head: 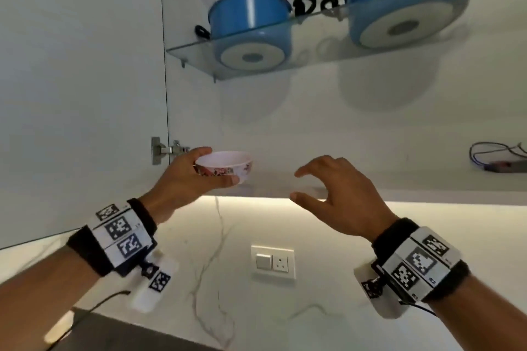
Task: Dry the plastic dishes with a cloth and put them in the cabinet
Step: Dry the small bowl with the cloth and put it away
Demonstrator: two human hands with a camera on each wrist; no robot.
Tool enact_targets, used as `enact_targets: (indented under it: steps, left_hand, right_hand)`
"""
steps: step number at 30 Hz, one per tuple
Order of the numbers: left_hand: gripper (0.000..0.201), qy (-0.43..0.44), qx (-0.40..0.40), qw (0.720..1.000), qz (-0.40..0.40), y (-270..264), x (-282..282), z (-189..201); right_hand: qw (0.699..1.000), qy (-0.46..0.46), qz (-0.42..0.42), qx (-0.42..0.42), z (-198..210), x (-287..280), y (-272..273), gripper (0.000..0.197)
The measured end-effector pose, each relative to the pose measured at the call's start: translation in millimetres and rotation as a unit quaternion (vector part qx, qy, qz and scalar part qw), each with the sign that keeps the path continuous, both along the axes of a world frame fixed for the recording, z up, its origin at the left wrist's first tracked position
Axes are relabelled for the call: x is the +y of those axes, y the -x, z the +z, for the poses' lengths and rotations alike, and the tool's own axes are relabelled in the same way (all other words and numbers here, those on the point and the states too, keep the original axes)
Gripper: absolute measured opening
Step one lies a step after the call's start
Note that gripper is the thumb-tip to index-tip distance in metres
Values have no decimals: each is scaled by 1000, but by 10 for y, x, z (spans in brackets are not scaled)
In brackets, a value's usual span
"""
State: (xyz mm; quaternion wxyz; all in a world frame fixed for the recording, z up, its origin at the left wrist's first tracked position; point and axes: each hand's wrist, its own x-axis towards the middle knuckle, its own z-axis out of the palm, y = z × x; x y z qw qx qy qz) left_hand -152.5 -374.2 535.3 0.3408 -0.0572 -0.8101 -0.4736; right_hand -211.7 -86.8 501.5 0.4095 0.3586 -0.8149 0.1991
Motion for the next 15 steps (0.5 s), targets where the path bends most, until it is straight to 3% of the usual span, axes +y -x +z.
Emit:
enact_targets:
  steps: [2, 5, 6, 11, 15]
  left_hand:
    - [88, 12, -33, 999, 27, 225, -160, 176]
    - [115, 92, -101, 988, 72, 567, -318, 403]
    - [115, 117, -124, 982, 86, 676, -322, 479]
    - [87, 183, -241, 944, 132, 1240, -305, 751]
    - [88, 251, -270, 914, 167, 1637, -310, 810]
  right_hand:
    - [997, -35, -59, -21, -10, -33, 164, 53]
    - [991, -52, -120, -5, -68, -129, 334, 65]
    - [990, -45, -133, 2, -74, -156, 393, 65]
    - [984, 8, -161, 75, -154, -258, 540, 48]
    - [982, 43, -144, 110, -220, -261, 554, 37]
